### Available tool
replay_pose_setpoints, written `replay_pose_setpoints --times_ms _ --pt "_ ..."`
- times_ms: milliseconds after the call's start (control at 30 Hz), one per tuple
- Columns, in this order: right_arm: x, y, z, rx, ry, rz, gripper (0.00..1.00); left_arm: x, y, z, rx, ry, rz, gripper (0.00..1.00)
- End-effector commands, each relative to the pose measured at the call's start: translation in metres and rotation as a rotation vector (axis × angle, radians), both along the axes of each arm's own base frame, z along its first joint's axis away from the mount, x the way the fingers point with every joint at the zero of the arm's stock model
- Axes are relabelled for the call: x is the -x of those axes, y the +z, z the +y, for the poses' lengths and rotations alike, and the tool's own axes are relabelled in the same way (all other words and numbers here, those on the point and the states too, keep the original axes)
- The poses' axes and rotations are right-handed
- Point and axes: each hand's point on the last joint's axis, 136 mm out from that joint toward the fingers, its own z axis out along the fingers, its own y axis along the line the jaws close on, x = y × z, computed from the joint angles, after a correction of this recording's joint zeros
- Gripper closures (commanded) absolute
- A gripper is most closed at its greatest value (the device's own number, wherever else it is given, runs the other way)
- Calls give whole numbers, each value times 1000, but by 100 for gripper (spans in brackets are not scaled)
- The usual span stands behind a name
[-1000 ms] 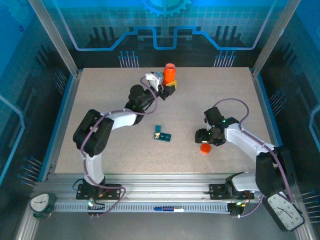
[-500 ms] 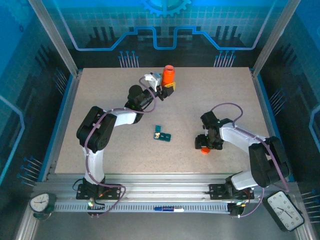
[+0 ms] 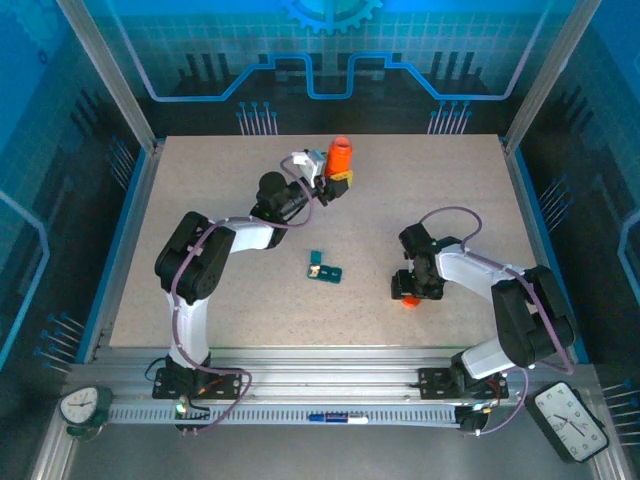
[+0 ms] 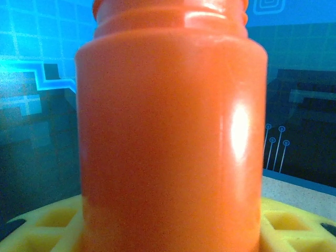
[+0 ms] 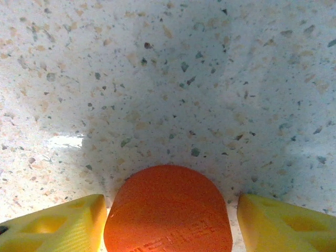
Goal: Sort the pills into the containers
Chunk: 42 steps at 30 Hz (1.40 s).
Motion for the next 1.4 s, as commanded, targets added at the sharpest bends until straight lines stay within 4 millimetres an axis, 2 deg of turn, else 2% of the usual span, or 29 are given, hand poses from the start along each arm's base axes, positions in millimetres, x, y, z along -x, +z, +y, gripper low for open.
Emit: replay_pose_setpoints --times_ms 0,100,267,400,667,967,1167,1367 --pt "5 -5 5 -5 26 32 34 4 -4 0 -11 -19 -26 100" --pt "7 -6 6 -11 30 41 40 4 -7 0 -15 -22 -24 100" --pt "0 1 11 -31 30 6 57 5 -9 0 -22 -25 -21 100" --pt "-16 22 20 -71 23 -58 58 6 -12 -1 -25 -33 -16 100" --pt "-82 100 45 -202 33 -233 57 10 -20 -5 -39 -58 -10 100" --pt "-161 195 54 -343 46 -385 57 18 -37 -12 -81 -86 -32 100" --pt "-187 235 57 -440 75 -421 57 20 -47 -20 -98 -107 -37 100" --pt "-195 251 65 -526 144 -398 57 26 -58 -35 -133 -139 -46 100"
